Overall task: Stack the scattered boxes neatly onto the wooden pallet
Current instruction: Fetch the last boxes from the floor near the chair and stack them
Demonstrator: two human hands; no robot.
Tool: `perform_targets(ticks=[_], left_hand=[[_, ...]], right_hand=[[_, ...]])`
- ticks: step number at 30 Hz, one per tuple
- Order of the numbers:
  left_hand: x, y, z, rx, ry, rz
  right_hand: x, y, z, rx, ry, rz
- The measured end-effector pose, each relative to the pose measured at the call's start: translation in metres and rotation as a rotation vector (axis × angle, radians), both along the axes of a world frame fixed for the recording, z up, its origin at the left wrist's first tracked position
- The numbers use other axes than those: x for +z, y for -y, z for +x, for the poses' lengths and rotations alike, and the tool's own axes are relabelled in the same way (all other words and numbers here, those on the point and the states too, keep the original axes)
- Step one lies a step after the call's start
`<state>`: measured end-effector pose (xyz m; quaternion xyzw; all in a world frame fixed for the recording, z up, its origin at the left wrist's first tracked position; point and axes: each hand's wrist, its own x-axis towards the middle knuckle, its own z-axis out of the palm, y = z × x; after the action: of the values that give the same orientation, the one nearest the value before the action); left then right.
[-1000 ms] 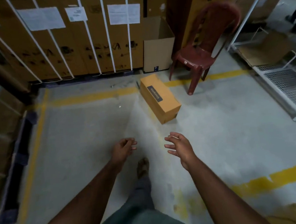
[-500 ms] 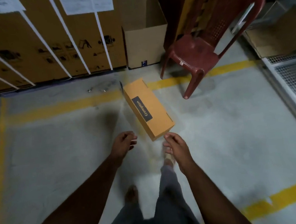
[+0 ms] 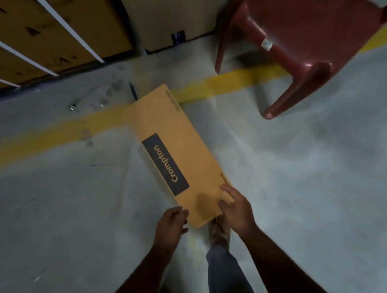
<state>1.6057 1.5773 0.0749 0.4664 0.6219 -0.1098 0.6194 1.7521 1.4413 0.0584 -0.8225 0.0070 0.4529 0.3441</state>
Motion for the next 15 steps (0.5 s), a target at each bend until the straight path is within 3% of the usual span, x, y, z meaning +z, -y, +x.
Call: perform_targets(ticks=[2,7,9,12,15], left_hand=[[-0.025,0.001,0.018,-0.038,-0.014,-0.032],[-0.062,0.004,0.036,-0.012,-0.008,-0.068],[-0.069,-0.001,0.032,0.050,-0.080,-0.015],[-0.078,-0.019,0.008,0.117,-0.209,0.110],[-0.082,-0.039,-0.032,0.096,-0.180,0.078]], right_hand=[[-0.037,-0.008,0.017,0.080,0.103,-0.086],[-0.074,-0.031,0.010,0.209,0.026,-0.300],[-0.071,-0.028,-0.008,0.162,0.080,-0.186],[-0.073,-0.012,-0.030,0.149,-0.024,0.089],[-0.102,-0.006,-0.029,0.169,-0.164,0.020]])
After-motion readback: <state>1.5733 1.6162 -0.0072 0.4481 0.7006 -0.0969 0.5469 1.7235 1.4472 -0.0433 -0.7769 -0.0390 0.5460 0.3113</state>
